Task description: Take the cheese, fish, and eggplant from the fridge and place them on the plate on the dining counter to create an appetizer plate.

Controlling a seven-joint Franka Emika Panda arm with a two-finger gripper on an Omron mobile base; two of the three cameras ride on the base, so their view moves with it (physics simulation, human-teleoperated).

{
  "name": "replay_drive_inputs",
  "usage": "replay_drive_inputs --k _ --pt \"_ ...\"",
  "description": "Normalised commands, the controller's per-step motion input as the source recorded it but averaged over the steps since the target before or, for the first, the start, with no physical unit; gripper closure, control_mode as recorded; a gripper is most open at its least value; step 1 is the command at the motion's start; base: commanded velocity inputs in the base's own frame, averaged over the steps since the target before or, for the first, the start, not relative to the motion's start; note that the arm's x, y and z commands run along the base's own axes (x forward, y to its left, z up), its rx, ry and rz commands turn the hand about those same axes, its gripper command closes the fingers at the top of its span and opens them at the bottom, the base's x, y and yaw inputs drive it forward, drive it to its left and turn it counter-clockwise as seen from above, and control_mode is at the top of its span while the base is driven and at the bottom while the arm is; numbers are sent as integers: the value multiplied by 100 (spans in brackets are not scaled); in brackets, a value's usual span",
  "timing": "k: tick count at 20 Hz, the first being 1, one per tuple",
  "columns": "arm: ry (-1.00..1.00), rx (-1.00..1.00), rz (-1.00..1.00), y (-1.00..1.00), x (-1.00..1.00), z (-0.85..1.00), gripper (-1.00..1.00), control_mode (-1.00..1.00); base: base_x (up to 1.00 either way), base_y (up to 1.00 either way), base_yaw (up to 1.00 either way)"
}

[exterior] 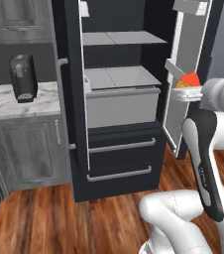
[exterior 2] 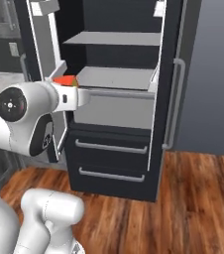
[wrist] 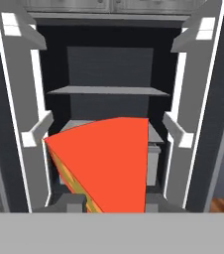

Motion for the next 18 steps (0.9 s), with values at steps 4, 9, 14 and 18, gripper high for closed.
replay_drive_inputs --k 4,9,14,18 --pt "0 0 0 0 0 0 100 100 -25 -3 -34" --pt "0 0 0 0 0 0 100 100 -19 0 -35" --pt "0 0 0 0 0 0 100 100 -16 -3 -35" --pt "0 0 0 0 0 0 100 100 -12 -8 -34"
